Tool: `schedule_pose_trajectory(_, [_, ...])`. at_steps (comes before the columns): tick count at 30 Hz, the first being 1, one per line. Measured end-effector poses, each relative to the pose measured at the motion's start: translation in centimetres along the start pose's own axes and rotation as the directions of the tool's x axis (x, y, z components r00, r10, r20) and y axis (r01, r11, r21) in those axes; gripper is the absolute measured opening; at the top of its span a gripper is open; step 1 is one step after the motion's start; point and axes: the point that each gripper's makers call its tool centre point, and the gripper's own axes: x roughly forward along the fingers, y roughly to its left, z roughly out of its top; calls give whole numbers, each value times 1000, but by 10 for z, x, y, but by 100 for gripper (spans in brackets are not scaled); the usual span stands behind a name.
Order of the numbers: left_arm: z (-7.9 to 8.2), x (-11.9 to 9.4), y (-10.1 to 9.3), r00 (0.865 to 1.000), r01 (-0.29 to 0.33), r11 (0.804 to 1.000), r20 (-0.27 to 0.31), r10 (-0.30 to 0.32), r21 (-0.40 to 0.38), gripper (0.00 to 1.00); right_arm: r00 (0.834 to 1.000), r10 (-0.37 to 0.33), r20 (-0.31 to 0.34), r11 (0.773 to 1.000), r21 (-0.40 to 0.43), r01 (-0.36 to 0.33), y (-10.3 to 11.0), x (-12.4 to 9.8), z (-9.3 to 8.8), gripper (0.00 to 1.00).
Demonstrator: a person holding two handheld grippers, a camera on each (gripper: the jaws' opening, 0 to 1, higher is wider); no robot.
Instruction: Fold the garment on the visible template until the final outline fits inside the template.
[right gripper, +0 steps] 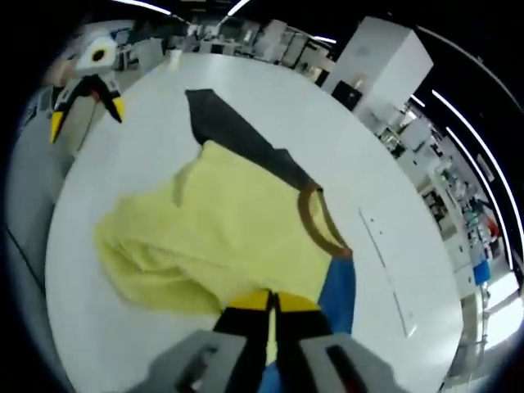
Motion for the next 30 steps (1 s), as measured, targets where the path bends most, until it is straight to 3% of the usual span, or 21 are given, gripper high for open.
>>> schedule_pose_trajectory(5, [-1,3,2,1000,1,1000,-4,-1,-6,71,1000,4,12,999,32,-5,-6,5,3,0])
schedule_pose_trajectory(17, [-9,5,2,1000,1,999,-16,-1,-35,70,998,48,-27,996,78,-46,-3,45,-4,0])
schedule_pose_trajectory(30, [-13,5,1,1000,-5,999,-17,4,-51,70,997,73,-33,990,121,-68,-1,50,-8,0])
